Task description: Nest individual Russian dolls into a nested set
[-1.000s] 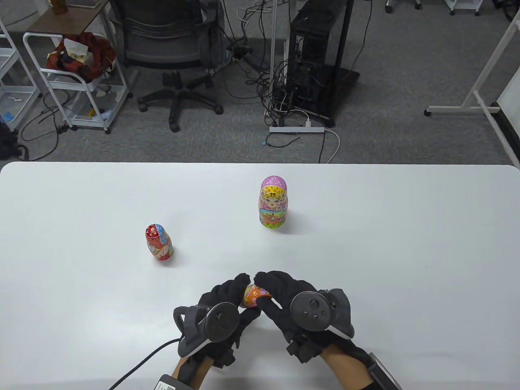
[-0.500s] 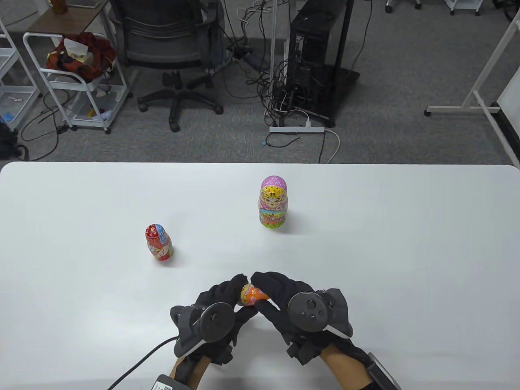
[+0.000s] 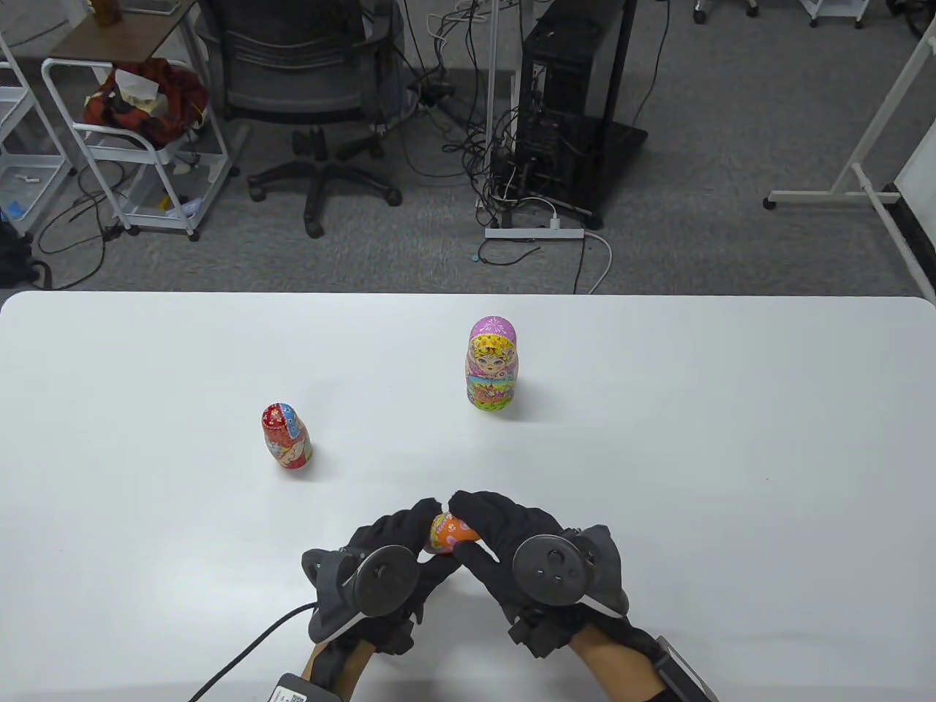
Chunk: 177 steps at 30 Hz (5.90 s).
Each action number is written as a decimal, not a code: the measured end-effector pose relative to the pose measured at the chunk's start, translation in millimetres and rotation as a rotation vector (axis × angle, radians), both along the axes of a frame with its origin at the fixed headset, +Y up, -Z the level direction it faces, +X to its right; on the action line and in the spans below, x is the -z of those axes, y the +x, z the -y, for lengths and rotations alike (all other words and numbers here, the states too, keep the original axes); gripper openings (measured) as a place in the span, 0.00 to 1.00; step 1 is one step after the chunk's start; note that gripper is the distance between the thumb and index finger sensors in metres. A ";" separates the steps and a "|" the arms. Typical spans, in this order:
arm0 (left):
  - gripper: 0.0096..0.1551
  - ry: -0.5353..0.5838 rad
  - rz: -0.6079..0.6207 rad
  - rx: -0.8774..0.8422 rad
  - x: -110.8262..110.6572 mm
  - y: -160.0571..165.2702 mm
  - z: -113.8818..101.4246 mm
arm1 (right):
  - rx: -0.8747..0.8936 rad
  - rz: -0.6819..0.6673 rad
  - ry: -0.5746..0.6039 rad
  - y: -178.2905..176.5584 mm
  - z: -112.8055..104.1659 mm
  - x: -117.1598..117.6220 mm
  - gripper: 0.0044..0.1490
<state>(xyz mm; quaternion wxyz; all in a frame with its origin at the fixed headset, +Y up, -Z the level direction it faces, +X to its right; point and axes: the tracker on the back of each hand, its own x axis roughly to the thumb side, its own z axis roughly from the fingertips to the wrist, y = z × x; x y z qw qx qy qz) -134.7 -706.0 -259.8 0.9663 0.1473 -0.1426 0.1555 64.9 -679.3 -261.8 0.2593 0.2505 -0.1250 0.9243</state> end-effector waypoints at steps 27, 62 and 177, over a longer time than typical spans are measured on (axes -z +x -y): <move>0.48 -0.063 -0.105 0.070 12.3 -21.8 14.7 | -0.373 0.610 -0.166 89.8 13.6 44.9 0.35; 0.48 -0.116 -0.032 0.115 12.2 -5.5 21.1 | -0.467 0.268 -0.272 30.1 59.5 44.5 0.29; 0.47 0.020 -0.012 0.091 -0.2 2.8 2.2 | 0.120 -0.082 -0.137 18.7 5.8 15.4 0.37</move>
